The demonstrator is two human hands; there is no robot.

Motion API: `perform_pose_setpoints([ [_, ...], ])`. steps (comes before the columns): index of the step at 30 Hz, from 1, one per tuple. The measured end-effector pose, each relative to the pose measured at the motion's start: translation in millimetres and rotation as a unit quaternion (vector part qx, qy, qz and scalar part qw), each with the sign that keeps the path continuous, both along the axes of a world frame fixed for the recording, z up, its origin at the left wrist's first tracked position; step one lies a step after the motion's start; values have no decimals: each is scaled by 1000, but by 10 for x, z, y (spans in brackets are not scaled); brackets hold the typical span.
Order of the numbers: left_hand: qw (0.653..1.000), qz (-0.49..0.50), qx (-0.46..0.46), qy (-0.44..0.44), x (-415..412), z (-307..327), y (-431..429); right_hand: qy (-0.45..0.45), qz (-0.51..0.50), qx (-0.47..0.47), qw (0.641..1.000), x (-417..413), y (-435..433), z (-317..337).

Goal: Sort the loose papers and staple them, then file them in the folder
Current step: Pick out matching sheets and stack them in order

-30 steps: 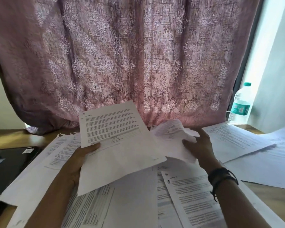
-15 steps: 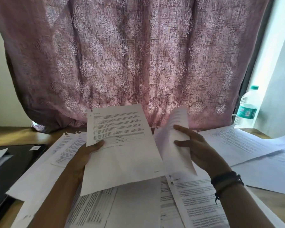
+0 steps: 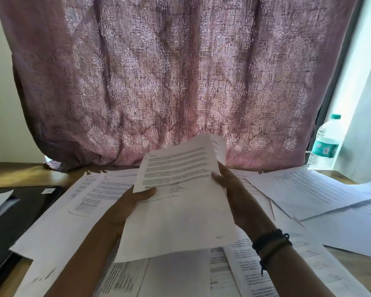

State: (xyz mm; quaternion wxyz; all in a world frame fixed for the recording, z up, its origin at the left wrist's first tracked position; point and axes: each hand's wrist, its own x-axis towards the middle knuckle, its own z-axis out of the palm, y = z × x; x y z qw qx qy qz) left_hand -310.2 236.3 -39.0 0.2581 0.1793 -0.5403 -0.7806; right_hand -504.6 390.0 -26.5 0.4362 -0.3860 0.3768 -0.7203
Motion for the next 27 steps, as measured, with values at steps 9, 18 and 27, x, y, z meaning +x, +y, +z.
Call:
perform_pose_setpoints([
  [9,997,-46,36,-43,-54,-9,102,-47,-41,-42,997,-105,-31,-23],
  [18,984,152,-55,75,-39,113,77,155,-147,73,974,-117,31,20],
  [27,953,178,-217,118,-46,125,61,372,-385,-26,844,-102,-145,-180],
])
